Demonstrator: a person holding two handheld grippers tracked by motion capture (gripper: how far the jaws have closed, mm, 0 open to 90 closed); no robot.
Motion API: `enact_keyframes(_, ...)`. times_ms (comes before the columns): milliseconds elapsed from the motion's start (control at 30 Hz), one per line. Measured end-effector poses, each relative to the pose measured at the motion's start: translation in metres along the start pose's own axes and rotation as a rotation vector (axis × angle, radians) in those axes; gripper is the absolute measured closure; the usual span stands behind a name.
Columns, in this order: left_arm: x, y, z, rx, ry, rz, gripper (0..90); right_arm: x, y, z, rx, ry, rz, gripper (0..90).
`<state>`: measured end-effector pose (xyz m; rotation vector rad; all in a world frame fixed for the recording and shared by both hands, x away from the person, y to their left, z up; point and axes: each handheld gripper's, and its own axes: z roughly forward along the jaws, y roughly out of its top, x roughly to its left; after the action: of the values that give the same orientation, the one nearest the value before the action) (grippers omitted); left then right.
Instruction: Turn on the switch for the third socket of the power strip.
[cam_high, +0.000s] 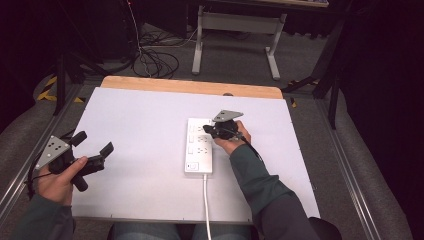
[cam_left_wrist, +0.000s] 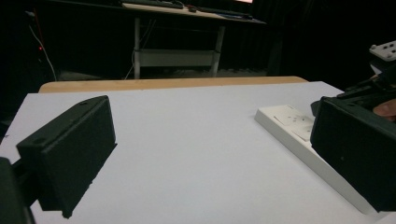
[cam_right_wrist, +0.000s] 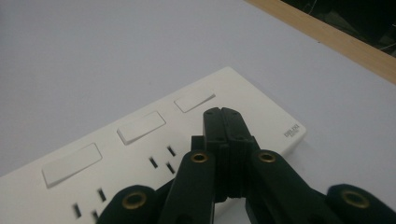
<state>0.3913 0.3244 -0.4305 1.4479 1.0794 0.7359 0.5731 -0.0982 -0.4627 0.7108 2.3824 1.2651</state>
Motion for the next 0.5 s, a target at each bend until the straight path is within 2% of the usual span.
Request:
enact_keyframes(67, 0.000, 0.000, 0.000, 0.000, 0.002, 0.000, 0.5, -0.001, -0.003, -0.008, -0.018, 0.007, 0.015, 90.0)
enact_keyframes(333, 0.000, 0.000, 0.001, 0.003, 0.002, 0.001, 0.5, 0.000, -0.004, -0.034, -0.074, 0.020, 0.014, 90.0)
enact_keyframes(500, 0.000, 0.000, 0.001, 0.000, 0.004, 0.001, 0.5, 0.000, -0.009, -0.047, -0.089, 0.016, 0.018, 90.0)
